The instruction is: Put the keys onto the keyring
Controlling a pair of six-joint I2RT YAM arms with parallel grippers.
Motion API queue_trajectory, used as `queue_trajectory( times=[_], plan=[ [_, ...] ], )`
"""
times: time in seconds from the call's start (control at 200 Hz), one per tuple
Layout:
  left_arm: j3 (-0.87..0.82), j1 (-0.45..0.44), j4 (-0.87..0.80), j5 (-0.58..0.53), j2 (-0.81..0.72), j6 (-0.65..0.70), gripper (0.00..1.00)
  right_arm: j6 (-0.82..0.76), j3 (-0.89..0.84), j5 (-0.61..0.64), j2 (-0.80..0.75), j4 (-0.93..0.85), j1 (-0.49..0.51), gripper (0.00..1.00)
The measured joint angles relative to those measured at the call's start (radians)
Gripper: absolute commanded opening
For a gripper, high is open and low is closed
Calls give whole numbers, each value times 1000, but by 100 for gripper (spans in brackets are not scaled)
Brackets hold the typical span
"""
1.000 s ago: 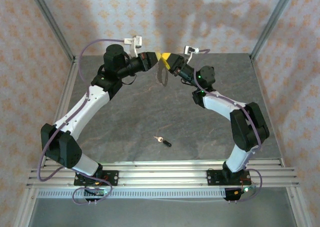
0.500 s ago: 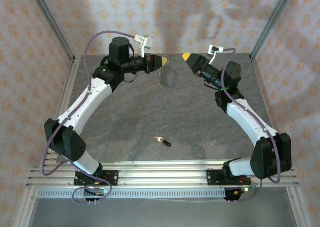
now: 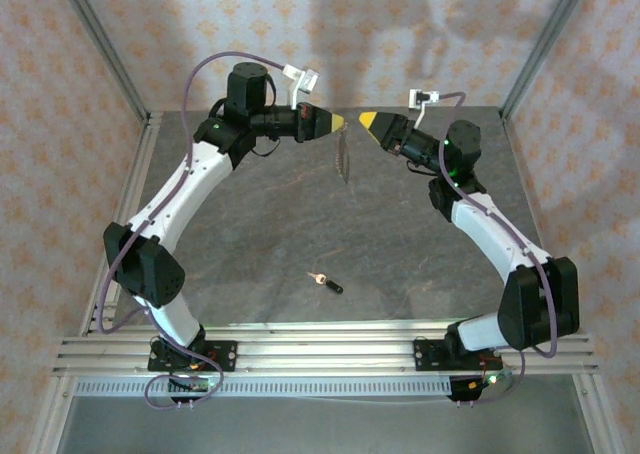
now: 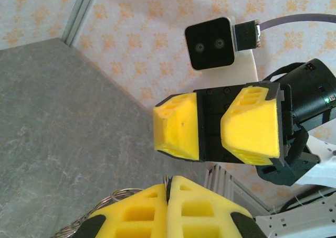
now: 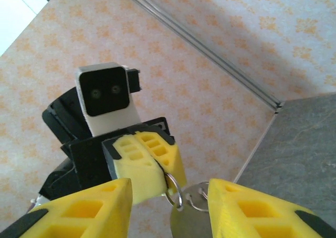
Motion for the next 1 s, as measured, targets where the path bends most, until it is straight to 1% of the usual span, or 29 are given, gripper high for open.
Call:
queue_trajectory(
  times=[0.19, 0.495, 0.691, 0.826, 0.886, 0.976, 1.001],
  plan=[
    [1, 0, 1, 21, 7, -27, 0, 31, 0, -2, 34, 60, 21, 35],
    [2, 0, 22, 24, 7, -57, 0, 42, 0, -2, 51, 93, 54, 29],
    [2, 0, 45, 25, 8, -74, 0, 43, 0, -2, 61, 105, 63, 26],
    [3, -1, 55, 25, 9, -87, 0, 50, 0, -2, 63, 112, 65, 19],
    [3, -1, 61, 27, 9, -91, 0, 49, 0, -1, 63, 115, 65, 13],
    [6, -1, 68, 29, 9, -93, 0, 50, 0, 2, 64, 116, 64, 1],
    [9, -1, 68, 29, 10, -94, 0, 56, 0, 2, 65, 118, 64, 0]
  ],
)
